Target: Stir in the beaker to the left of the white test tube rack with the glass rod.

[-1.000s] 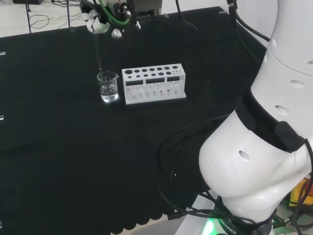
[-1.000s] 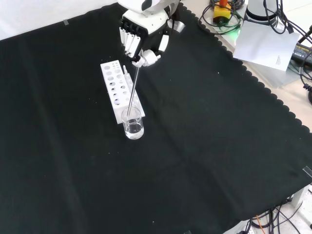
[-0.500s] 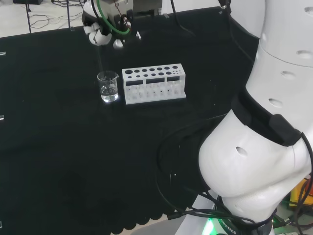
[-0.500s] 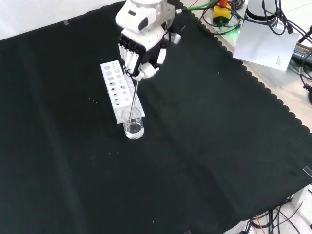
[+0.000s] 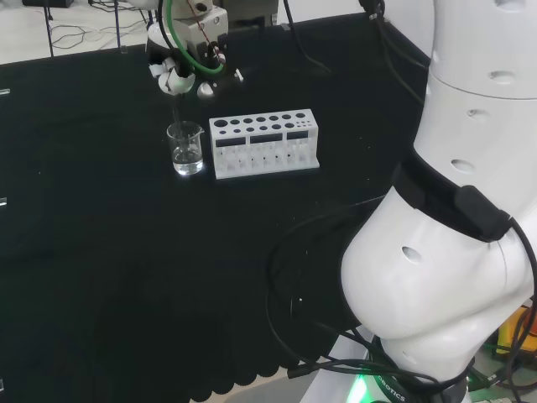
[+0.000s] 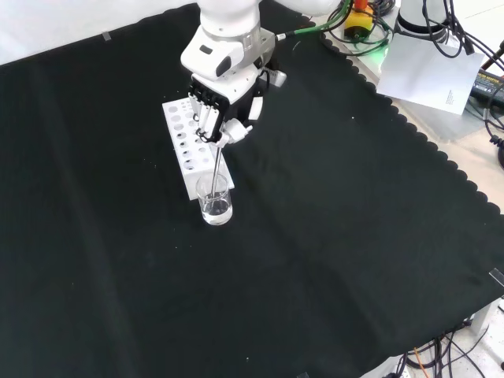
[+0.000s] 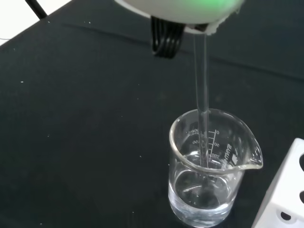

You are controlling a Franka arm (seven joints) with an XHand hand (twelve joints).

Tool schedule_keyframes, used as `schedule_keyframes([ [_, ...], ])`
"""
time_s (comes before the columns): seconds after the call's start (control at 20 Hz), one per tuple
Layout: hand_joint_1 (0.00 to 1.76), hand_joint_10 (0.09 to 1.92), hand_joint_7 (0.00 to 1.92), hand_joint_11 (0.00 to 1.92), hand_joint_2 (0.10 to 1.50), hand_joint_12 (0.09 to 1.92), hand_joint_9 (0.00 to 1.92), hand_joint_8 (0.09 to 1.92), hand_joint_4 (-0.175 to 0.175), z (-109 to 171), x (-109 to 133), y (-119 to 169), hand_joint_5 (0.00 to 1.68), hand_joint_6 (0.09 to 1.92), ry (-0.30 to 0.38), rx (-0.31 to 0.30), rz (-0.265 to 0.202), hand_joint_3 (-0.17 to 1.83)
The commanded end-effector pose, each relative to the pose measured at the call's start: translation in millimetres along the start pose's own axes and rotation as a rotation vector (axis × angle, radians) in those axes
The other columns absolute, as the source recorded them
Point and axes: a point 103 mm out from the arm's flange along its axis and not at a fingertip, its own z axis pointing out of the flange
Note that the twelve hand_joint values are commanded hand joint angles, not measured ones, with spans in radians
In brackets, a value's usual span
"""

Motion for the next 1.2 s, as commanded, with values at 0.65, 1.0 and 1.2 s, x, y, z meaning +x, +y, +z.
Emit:
schedule_keyframes([
  [0.65,1.28,1.13,1.06,1.56,0.7,0.92,1.45,1.42,-0.175,7.0,-17.5,-8.4,0.93,1.12,0.0,0.023,0.034,0.89],
  [1.0,1.29,1.13,1.06,1.56,0.69,0.92,1.45,1.42,-0.175,3.2,4.5,-16.5,0.94,1.11,-0.001,0.012,0.011,0.89],
  [1.2,1.29,1.13,1.06,1.56,0.69,0.92,1.45,1.42,-0.175,0.7,10.3,-9.9,0.94,1.11,0.003,0.005,0.006,0.9],
])
